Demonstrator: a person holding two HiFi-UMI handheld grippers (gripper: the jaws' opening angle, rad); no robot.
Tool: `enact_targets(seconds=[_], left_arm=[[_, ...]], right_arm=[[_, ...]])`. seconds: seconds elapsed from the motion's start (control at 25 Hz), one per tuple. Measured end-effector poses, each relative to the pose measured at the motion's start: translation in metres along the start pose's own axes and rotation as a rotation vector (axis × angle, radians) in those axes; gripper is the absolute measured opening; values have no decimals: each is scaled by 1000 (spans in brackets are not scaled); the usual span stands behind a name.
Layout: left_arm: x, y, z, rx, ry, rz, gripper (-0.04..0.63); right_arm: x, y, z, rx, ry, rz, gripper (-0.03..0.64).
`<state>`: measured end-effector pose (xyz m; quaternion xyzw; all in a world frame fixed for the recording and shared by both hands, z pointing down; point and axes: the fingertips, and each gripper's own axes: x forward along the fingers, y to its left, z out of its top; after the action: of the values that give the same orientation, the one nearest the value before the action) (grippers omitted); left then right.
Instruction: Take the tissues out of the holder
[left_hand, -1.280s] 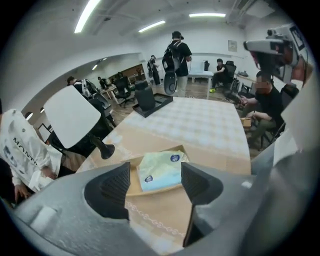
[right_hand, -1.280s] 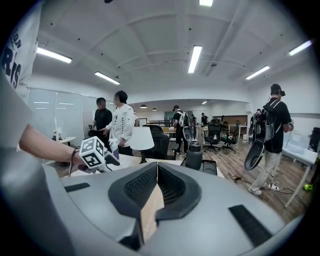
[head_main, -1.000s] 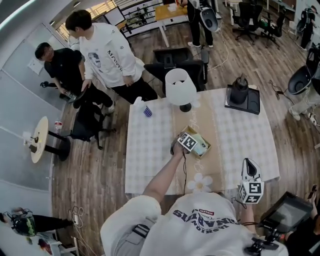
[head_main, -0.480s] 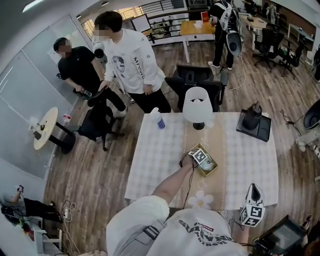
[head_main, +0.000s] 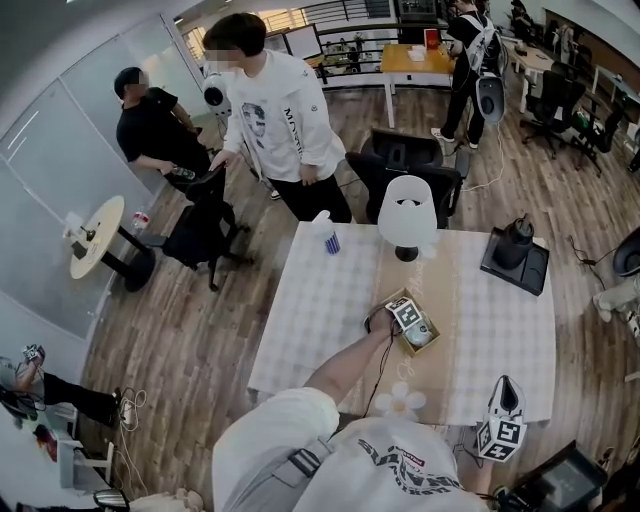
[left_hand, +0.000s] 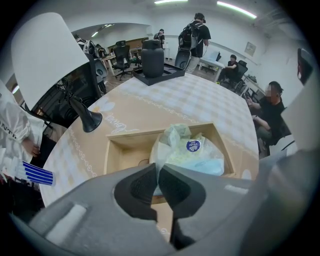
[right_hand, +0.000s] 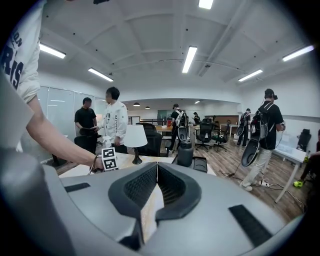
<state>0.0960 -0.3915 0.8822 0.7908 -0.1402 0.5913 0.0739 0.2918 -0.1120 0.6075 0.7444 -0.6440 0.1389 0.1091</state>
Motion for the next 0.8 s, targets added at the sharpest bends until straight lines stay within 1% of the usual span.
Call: enact_targets(seconds=[0.2,0.48,0.64,0.8], left_arm=[[-9,-1,8,2,-37,17,6],[-35,2,25,18,-118,38,6],[-58,1,32,23,-196,51,6],[-98,-6,36,25,-281,66,6]], right_arm=[[-1,0,2,-5,-4,3,9],[4,6,3,-12,-11,21,9],[8,10,4,-15,-14,34,9],[12,19,9,-25,-17,58,9]])
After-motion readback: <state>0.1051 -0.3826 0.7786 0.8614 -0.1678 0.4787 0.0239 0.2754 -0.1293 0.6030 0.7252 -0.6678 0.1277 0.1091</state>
